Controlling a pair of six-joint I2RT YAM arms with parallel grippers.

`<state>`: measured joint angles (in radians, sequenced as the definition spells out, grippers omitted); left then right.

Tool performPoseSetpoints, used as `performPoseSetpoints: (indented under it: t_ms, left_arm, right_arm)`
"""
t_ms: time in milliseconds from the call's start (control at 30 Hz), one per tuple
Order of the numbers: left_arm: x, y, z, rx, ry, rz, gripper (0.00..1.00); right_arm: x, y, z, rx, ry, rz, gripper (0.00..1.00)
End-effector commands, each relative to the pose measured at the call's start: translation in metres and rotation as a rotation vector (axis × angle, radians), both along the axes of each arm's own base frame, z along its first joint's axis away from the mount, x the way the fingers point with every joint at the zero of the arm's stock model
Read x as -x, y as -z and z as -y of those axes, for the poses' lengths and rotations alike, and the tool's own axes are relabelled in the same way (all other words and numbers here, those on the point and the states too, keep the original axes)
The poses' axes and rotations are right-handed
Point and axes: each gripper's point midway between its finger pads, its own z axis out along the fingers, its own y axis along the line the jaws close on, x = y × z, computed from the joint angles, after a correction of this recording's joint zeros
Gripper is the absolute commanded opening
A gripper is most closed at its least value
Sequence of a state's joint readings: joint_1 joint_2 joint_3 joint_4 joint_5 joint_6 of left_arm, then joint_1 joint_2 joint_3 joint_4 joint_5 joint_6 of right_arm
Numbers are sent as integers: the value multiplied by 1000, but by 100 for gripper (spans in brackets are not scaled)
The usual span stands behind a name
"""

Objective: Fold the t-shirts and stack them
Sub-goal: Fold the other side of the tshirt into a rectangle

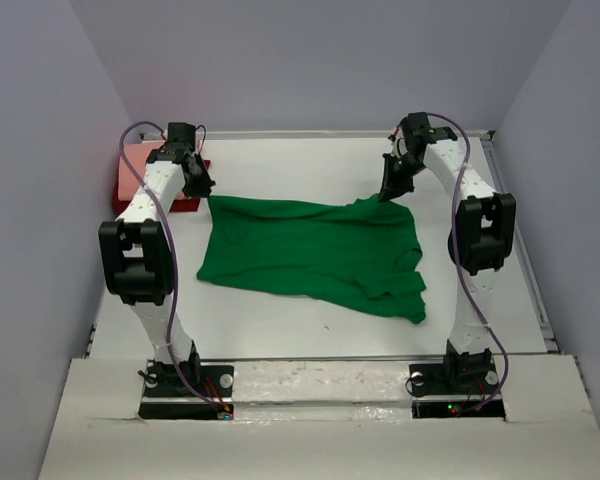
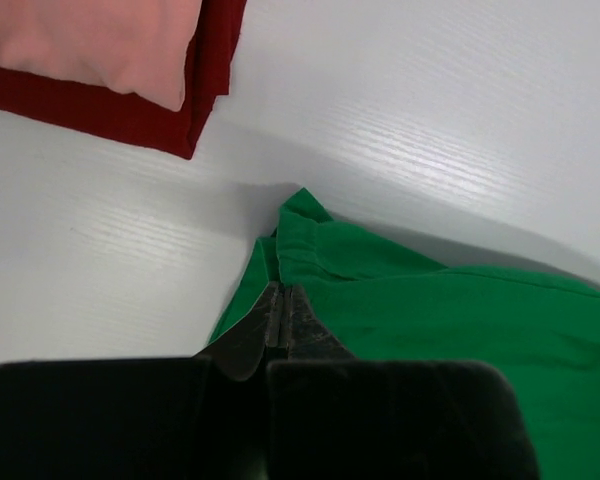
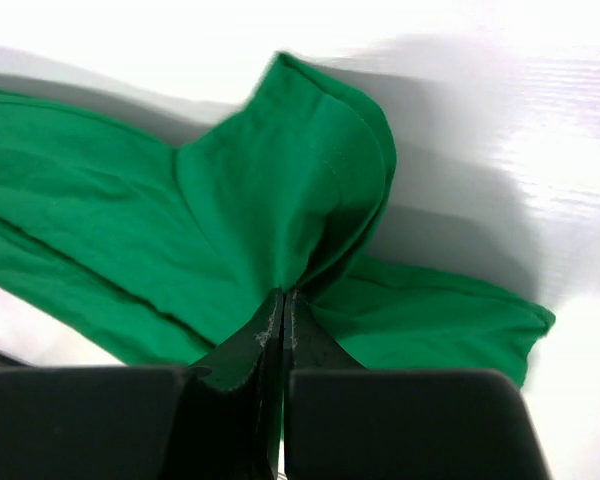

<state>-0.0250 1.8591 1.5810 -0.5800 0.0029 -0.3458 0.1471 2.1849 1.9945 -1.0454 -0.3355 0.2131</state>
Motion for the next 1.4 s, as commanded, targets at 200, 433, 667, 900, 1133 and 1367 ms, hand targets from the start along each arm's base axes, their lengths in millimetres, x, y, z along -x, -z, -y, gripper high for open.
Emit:
performPoseSetpoints:
  t_ms: [200,433,667,900,1133,1367]
  left_arm:
    - [22,-20,-12,-45,-45,44,0]
    - [35,-16,-16,-58,-75,9,0]
    - [45,-20,-20,-70,-89,10,0]
    - [58,-19,-18,-67,-86,-5,0]
    - [67,-18,-21,-79,-88,-30,0]
    - [73,-3,-15,-63,-81,-58,0]
  right_arm:
    - [22,-35,-18,7,-23,88,0]
    - [38,-44,-23,-22,-10,94,0]
    - [53,-60,-32,-36,-25,112,0]
    - [69,-57,-33,-40,-11,91,0]
    - [83,-52,-32,-51,6,51,0]
    - [89,-50,-33,-42,7,47,0]
